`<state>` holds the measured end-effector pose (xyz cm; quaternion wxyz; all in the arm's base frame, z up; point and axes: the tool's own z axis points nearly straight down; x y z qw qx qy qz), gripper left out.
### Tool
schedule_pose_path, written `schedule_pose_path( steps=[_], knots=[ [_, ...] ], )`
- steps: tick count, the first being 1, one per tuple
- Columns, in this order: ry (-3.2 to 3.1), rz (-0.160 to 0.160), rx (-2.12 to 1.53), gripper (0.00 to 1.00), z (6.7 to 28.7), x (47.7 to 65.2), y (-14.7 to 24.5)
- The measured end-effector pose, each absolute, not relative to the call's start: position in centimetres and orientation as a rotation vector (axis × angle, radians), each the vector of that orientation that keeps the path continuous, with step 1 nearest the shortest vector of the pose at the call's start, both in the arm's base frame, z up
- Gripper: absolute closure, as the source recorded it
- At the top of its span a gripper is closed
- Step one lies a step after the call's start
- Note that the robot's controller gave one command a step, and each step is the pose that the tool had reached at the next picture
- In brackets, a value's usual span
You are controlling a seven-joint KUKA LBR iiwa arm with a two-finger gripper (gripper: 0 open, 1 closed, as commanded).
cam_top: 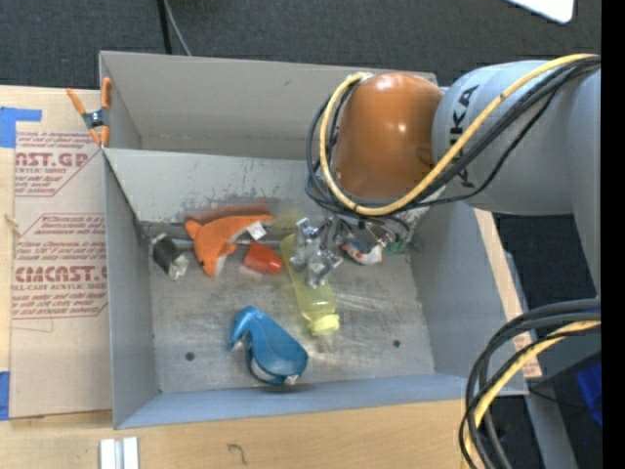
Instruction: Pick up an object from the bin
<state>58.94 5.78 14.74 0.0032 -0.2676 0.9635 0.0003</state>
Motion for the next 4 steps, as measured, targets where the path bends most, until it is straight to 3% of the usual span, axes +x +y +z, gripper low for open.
schedule_pose_path(
  steps=[1, 2, 3, 4],
  knots=[
    [2.996, 0.004, -0.96, 1.0, 19.8, 57.2, 5.5],
    [2.904, 0.002, -1.196, 1.0, 26.8, 57.1, 7.1],
    [2.923, 0.003, -1.145, 1.0, 31.6, 55.9, 8.6],
    [2.92, -0.001, -1.134, 1.0, 28.0, 55.4, 7.5]
  ],
)
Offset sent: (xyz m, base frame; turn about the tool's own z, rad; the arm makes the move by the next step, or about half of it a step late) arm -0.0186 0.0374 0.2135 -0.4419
